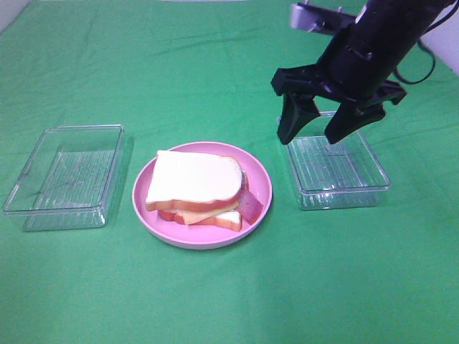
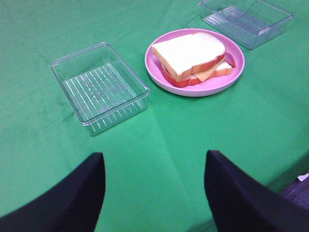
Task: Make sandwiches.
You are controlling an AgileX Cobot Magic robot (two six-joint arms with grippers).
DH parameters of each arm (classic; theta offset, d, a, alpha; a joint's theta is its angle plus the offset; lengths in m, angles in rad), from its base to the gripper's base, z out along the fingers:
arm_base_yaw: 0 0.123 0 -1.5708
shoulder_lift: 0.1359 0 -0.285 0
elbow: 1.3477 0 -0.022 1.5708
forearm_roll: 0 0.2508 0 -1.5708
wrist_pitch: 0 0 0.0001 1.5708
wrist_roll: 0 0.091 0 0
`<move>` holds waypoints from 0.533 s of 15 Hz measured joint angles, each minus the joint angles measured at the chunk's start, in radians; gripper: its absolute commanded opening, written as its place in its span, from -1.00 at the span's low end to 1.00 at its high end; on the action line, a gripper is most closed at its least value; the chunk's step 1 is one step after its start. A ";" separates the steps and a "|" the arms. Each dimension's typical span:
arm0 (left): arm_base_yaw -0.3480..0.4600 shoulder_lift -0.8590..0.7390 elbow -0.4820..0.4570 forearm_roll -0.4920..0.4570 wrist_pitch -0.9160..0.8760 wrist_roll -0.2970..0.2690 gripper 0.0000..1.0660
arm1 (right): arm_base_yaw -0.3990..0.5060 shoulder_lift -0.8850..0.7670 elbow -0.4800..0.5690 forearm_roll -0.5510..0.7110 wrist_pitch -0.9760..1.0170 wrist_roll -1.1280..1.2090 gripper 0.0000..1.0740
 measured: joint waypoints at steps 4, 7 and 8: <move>0.000 0.000 0.000 0.000 0.000 0.000 0.11 | 0.000 -0.275 0.157 -0.173 0.014 0.078 0.29; 0.000 0.000 0.000 -0.001 0.000 0.003 0.11 | 0.000 -0.566 0.370 -0.226 0.021 0.079 0.29; 0.000 0.000 0.000 -0.004 0.000 0.007 0.11 | 0.000 -0.647 0.432 -0.233 0.022 0.079 0.29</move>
